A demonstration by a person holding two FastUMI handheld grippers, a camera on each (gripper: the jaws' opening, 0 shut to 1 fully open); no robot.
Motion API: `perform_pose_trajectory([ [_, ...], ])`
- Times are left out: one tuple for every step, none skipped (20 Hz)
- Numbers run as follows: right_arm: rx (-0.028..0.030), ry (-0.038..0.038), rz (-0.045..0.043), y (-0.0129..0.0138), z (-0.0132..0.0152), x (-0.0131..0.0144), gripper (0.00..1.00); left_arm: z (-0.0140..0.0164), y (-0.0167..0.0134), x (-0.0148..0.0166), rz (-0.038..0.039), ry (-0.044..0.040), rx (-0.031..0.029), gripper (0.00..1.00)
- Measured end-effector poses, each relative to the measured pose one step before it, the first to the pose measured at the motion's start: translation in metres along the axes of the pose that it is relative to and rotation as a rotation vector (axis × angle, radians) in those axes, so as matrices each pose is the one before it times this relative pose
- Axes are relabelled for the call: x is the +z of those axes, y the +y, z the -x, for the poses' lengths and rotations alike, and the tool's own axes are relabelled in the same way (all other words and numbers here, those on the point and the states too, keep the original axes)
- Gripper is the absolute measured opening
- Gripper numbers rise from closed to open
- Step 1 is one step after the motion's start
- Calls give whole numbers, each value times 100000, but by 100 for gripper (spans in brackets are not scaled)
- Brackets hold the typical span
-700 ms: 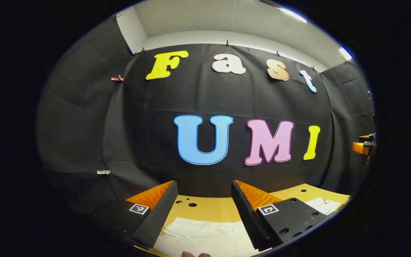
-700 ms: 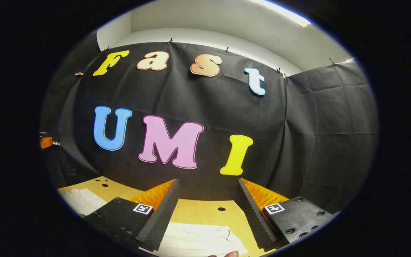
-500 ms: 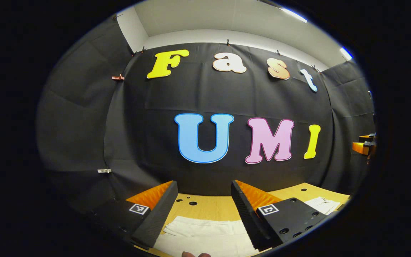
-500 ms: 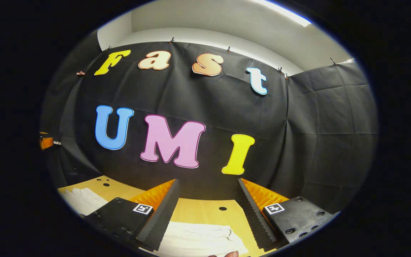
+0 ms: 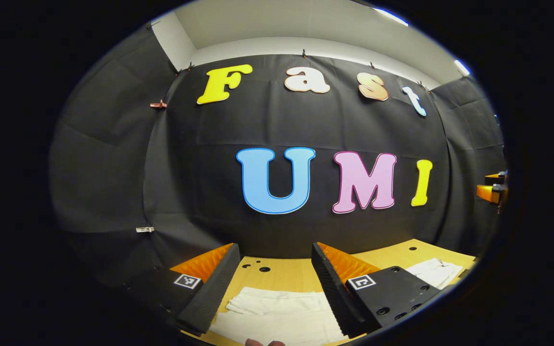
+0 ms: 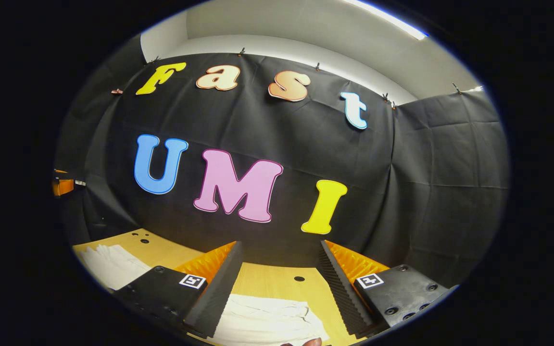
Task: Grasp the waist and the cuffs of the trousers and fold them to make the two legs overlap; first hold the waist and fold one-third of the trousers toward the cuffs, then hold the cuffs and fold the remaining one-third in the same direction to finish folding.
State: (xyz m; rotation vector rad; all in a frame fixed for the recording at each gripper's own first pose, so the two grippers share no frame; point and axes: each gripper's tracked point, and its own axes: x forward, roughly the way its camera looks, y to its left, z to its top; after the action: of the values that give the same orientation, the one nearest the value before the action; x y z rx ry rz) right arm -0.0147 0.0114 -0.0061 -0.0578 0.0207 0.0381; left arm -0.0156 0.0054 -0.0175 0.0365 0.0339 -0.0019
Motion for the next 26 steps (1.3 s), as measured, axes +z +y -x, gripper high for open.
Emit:
perform_pose_trajectory([
  [-57,34,1526,21,65,-23,97,126,84,-97,-1343,22,-1060,95],
  [65,386,1984,-35,84,-203,97,23,74,-126,-2684,235,-977,95],
  [400,575,2734,80,167,-287,97,218,471,-625,-4340,751,-837,95],
  [238,467,1897,-19,195,-258,97,138,308,-552,-4497,944,-1077,94],
  [226,691,2379,-27,205,-435,97,202,214,-794,-5791,863,-1761,93],
  [198,1282,2568,-146,192,-666,98,288,-74,-850,-6339,400,-2884,93],
  [425,1442,2288,-110,288,-787,98,267,-278,-834,-7163,723,-3434,93],
  [359,1894,2839,-150,254,-867,98,69,-467,-1603,-8191,2106,-3375,93],
  [412,1726,3572,-154,262,-918,98,320,-699,-1363,-8506,2491,-3687,96],
  [239,1826,4351,-218,211,-992,98,200,-925,-1619,-7938,2354,-4132,96],
  [892,1883,4401,-91,280,-1132,98,116,-1183,-1575,-6427,2595,-4160,96],
  [1121,1906,4309,120,322,-1043,98,104,-1215,-1849,-4732,2565,-4492,96],
  [1237,1899,3965,146,325,-1136,97,-76,-1377,-1440,-4101,2226,-4877,96],
  [1439,2137,3254,174,423,-1271,98,-23,-1769,-1577,-3895,2703,-4825,96],
  [1844,1930,2375,380,415,-1235,97,-268,-1601,-1284,-3956,2335,-4500,96],
  [1059,1924,1590,199,308,-1216,97,-416,-1712,-1370,-3808,2474,-4612,96],
  [701,2149,826,108,227,-1193,98,-429,-1717,-1419,-3197,2651,-5100,96],
  [577,2785,665,-46,-107,-1127,98,-585,-1800,-1601,-2508,2742,-5371,96],
  [164,2334,-85,56,130,-980,97,-531,-1638,-1192,-2238,2689,-5149,96],
  [9,1868,-262,96,199,-904,97,-712,-1261,-1576,-1550,3241,-4716,96],
  [102,1367,-265,187,261,-643,97,-777,-1036,-1541,-925,3780,-3716,96],
  [381,1096,-50,398,331,-766,98,-777,-776,-1591,-469,3792,-3089,96],
  [477,1122,421,267,194,-487,98,-821,-503,-1426,-1440,4044,-1801,96],
  [523,903,475,153,-36,-359,98,-832,-100,-1261,-2807,4478,-651,97],
  [390,628,405,122,-63,-336,98,-672,293,-924,-4352,3967,1086,96],
  [290,525,298,181,-43,-248,97,-831,173,-937,-4223,3737,452,96],
])
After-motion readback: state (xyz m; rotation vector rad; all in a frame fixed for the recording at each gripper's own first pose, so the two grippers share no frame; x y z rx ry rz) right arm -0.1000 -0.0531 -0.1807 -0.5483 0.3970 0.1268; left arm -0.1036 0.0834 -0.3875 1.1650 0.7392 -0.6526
